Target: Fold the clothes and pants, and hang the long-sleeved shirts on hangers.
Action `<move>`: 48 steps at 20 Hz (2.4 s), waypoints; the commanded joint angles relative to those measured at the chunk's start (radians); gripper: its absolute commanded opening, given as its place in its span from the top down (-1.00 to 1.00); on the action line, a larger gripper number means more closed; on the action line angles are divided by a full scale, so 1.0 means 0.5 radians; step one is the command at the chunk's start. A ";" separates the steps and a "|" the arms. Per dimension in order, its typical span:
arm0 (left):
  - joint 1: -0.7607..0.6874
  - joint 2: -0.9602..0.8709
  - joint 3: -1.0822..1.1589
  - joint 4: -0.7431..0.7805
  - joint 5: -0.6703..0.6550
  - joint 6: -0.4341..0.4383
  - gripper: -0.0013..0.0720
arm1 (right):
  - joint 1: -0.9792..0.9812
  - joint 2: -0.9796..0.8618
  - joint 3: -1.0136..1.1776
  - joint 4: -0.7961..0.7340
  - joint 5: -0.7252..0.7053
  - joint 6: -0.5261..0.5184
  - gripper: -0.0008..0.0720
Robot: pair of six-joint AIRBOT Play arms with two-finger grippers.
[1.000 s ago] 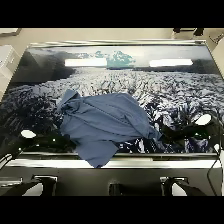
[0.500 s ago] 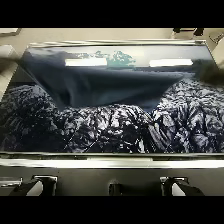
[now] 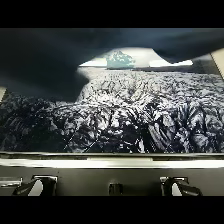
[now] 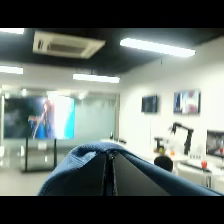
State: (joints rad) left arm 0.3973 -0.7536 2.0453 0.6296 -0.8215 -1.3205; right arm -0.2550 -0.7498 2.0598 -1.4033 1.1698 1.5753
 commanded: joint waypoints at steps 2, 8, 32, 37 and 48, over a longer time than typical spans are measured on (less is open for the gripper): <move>0.014 0.017 0.027 0.040 0.054 -0.040 0.92 | 0.000 0.085 0.039 -0.042 -0.081 0.098 0.89; 0.006 -0.156 -0.365 0.089 -0.443 -0.100 0.92 | 0.000 -0.257 -0.027 -0.011 0.523 0.294 0.89; -0.143 -1.454 -1.530 0.173 -0.790 -0.008 -0.75 | -0.093 -1.748 -0.838 0.319 0.175 0.221 -0.54; 0.210 -1.331 -1.936 0.926 -1.352 -0.109 -0.60 | -0.516 -1.696 -1.029 0.029 1.035 0.110 -0.54; 0.042 -1.304 -2.567 0.722 -0.813 0.129 -0.42 | -0.477 -1.696 -1.303 0.285 1.063 0.024 -0.54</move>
State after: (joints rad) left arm 0.4492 -1.4055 0.7963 1.0046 -1.3003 -1.2663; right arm -0.4927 -1.5986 1.4166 -1.2758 1.6905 1.5921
